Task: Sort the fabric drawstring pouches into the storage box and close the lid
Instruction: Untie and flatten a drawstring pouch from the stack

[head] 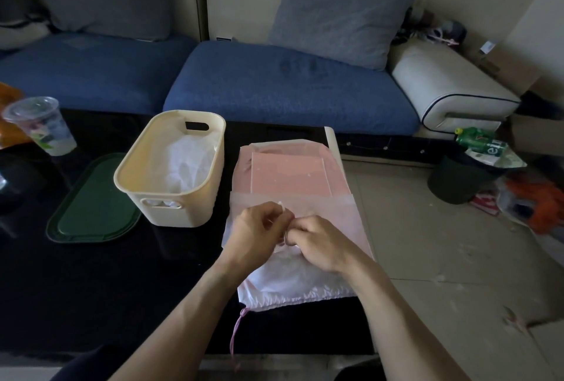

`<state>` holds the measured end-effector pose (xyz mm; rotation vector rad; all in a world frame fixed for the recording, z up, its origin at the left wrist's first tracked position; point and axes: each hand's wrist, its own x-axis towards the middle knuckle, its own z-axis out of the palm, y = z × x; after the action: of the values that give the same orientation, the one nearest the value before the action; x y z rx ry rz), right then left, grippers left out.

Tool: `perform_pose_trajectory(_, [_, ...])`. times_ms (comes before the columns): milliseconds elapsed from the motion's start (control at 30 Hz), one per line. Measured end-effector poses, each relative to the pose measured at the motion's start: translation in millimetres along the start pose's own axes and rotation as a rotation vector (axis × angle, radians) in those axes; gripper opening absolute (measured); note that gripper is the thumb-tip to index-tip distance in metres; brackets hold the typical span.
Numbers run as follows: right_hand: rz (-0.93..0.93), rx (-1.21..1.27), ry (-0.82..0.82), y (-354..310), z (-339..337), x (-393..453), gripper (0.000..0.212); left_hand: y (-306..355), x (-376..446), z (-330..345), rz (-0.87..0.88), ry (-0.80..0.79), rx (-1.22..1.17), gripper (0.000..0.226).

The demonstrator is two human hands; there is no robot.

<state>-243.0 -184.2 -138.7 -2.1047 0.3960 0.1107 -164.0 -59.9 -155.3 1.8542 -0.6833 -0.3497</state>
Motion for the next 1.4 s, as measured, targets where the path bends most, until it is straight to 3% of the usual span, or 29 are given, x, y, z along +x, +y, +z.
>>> perform_pose_trajectory(67, [-0.008,0.016,0.002,-2.1,-1.9,-3.1,0.026,1.9,-1.9,2.0,-0.038,-0.021,-0.031,0.017])
perform_pose_trajectory(133, [-0.036,0.004,-0.005,-4.2,-3.4,-6.5,0.038,2.3,-2.6,3.7,-0.088,-0.023,-0.036,0.020])
perform_pose_trajectory(367, [-0.015,0.013,0.000,1.1,-3.2,-1.8,0.031,3.4,-2.7,-1.3,-0.121,-0.032,0.280,0.041])
perform_pose_trajectory(500, [-0.025,-0.034,0.130,10.2,-4.2,4.5,0.021,9.0,-5.2,-19.8,-0.045,0.058,0.622,0.035])
perform_pose_trajectory(667, [-0.046,0.006,0.223,17.2,-12.4,7.0,0.025,20.7,-8.4,-73.1,-0.062,0.295,0.698,0.021])
perform_pose_trajectory(767, [-0.026,-0.020,0.190,15.8,-13.1,6.0,0.024,7.6,-5.4,-91.0,-0.114,0.246,0.786,0.021])
perform_pose_trajectory(933, [-0.064,-0.045,0.098,9.1,-8.0,4.5,0.023,8.3,-8.1,-57.0,0.129,0.067,0.520,0.017])
perform_pose_trajectory(1100, [-0.107,-0.056,0.030,6.8,-4.2,2.0,0.024,5.2,-10.7,-26.0,-0.027,-0.258,0.268,0.030])
perform_pose_trajectory(1267, [-0.115,0.059,0.035,5.4,-7.9,-2.9,0.023,9.8,-8.0,-21.7,-0.091,-0.223,0.061,0.047])
perform_pose_trajectory(1400, [-0.075,0.141,0.038,1.0,-5.3,-4.1,0.025,6.9,-8.2,-20.5,-0.041,-0.161,0.127,0.040])
